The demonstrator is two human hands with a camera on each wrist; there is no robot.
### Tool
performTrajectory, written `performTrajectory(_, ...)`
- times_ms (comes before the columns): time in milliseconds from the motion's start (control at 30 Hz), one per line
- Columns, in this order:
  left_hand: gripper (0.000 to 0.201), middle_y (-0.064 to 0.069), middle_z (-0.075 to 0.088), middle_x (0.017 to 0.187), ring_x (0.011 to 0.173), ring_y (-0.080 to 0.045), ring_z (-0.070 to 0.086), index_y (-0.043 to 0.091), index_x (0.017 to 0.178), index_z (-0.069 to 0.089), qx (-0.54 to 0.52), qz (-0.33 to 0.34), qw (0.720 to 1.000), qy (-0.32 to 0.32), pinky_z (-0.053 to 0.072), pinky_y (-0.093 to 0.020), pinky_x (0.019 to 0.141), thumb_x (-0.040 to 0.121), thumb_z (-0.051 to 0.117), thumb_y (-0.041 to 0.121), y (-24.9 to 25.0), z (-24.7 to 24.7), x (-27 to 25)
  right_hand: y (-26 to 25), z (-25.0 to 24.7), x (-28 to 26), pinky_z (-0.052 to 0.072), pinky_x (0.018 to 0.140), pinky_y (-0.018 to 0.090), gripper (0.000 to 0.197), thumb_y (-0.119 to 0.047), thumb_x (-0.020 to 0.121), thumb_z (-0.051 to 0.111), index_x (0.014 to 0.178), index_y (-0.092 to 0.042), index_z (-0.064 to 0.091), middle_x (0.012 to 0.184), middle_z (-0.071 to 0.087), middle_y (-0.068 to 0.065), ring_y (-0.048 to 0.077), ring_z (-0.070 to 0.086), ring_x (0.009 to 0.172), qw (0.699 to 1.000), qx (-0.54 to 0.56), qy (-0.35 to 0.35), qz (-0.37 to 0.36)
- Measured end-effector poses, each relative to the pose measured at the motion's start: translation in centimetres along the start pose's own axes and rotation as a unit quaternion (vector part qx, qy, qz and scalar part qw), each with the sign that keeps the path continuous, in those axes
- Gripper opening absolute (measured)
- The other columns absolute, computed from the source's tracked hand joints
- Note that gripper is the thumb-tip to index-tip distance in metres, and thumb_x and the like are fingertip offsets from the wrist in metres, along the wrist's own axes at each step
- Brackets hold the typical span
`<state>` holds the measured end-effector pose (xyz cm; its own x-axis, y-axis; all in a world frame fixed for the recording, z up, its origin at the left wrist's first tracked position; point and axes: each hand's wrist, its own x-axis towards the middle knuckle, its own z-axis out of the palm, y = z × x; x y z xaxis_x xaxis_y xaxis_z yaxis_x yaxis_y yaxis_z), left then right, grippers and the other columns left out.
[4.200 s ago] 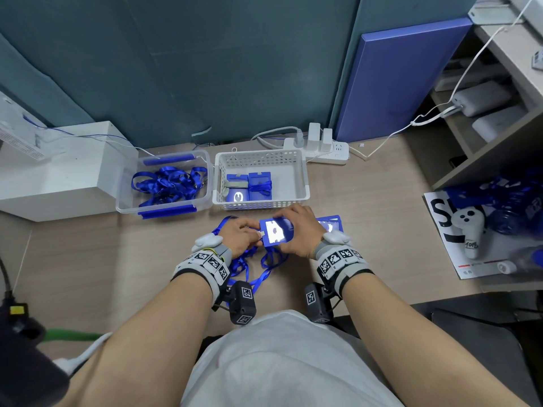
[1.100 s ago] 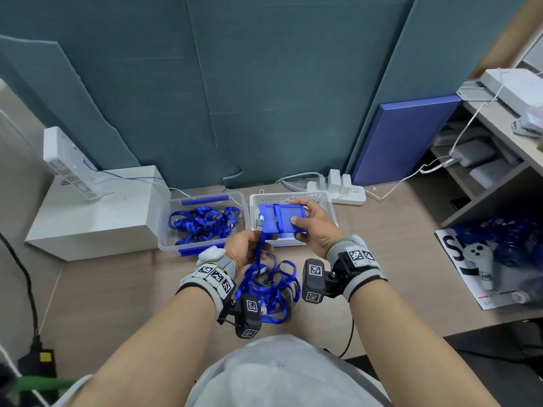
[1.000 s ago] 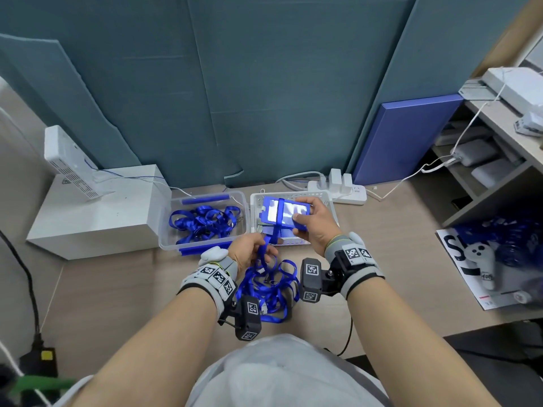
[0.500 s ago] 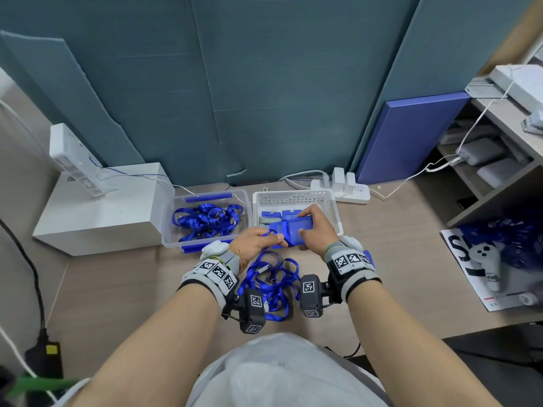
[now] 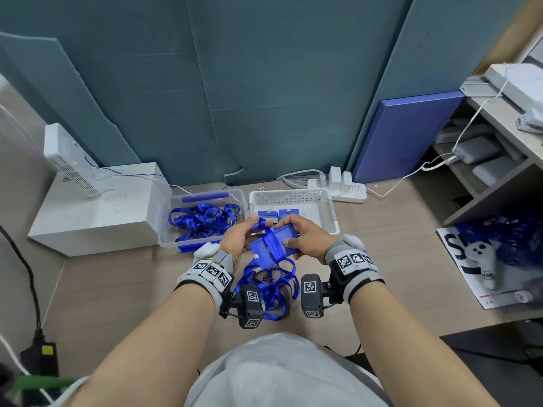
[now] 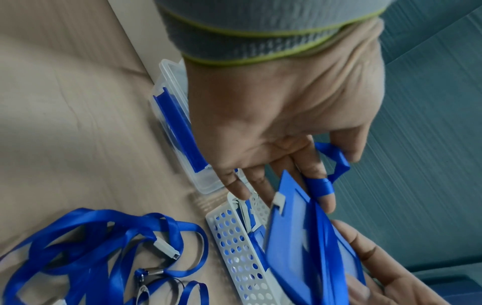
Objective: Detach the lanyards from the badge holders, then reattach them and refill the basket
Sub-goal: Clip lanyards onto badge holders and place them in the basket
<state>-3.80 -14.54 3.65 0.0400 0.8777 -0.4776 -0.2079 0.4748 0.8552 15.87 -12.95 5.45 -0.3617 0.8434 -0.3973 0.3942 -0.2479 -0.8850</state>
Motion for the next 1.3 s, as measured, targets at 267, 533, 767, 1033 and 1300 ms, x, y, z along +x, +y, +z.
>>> performTrajectory(267,0.038,-0.013,0.075,0.1,0.087,-0.032,0.069,0.002,0.116,0.068,-0.064,-0.062,0.993,0.078,0.055,-0.044,0.083,0.1,0.043,0.024,-0.7,0.2,-0.3,-0.1,-0.2,-0.1,0.051,0.048,0.029,0.033,0.007,0.094,0.06,0.118,-0.015,0.059,0.1,0.068,0.009,0.014,0.068,0.068,0.989,0.15,-0.001,0.002)
performTrajectory(533,0.034,-0.006,0.075,0.109,0.102,-0.022,0.073,0.021,0.114,0.068,0.175,-0.032,0.982,-0.063,0.056,-0.039,0.084,0.083,0.078,0.014,-2.4,-0.8,0.3,0.4,0.1,0.5,0.056,0.056,0.033,0.031,0.006,0.092,0.065,0.111,-0.018,0.06,0.109,0.067,0.013,0.024,0.068,0.081,0.975,0.208,0.07,0.027)
performTrajectory(767,0.023,-0.007,0.076,0.094,0.09,-0.016,0.071,0.013,0.091,0.075,0.225,-0.025,0.971,-0.08,0.053,-0.025,0.078,0.094,0.068,0.034,-2.9,-0.3,-0.2,0.9,-0.3,1.4,0.058,0.075,0.044,0.032,0.008,0.088,0.067,0.099,-0.019,0.054,0.105,0.064,0.015,0.028,0.065,0.084,0.957,0.227,0.177,0.042)
performTrajectory(1033,0.025,-0.002,0.071,0.071,0.061,0.001,0.062,0.0,0.082,0.074,0.191,0.079,0.978,0.008,0.045,-0.008,0.058,0.094,0.068,0.021,-0.5,0.8,-0.5,0.7,0.5,1.2,0.061,0.073,0.043,0.043,0.011,0.086,0.054,0.114,-0.019,0.064,0.103,0.068,0.012,0.028,0.066,0.09,0.977,0.141,0.121,0.101)
performTrajectory(1300,0.018,-0.015,0.072,0.078,0.071,-0.017,0.065,0.009,0.081,0.062,0.151,0.136,0.974,0.097,0.05,-0.025,0.064,0.087,0.076,0.018,0.6,1.2,0.6,0.8,1.6,1.6,0.057,0.089,0.06,0.038,0.006,0.079,0.053,0.103,-0.02,0.068,0.108,0.073,0.015,0.038,0.069,0.104,0.982,0.121,0.105,0.105)
